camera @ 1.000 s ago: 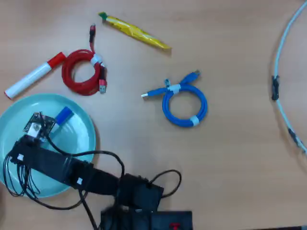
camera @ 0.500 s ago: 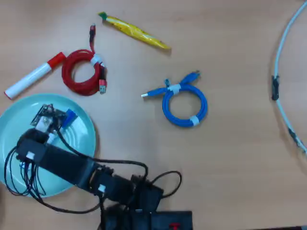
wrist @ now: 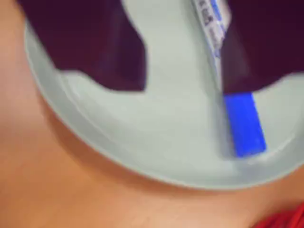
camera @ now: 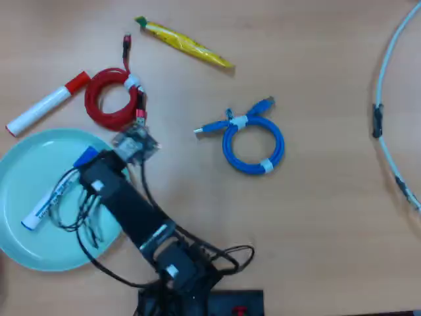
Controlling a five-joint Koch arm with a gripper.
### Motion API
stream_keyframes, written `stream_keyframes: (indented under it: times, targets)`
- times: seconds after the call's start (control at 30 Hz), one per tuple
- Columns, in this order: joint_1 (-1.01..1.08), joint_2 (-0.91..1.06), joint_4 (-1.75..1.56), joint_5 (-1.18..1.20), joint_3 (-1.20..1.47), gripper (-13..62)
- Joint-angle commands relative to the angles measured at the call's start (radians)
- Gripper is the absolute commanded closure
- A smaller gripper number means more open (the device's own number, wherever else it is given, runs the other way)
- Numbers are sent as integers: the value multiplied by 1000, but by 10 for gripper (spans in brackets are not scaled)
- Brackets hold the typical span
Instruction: Pick up the blue pen and put it in the green bowl
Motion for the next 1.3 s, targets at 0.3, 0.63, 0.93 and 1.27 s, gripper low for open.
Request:
stream_keyframes:
  times: [0.3, 0.63, 0.93, 1.27]
  targets:
    - [305, 549, -795, -31, 857, 380]
    - [577, 635, -1101, -11, 1226, 382]
    - [724, 635, -1301, -26, 1413, 382]
    - [709, 627, -1287, -9, 1600, 384]
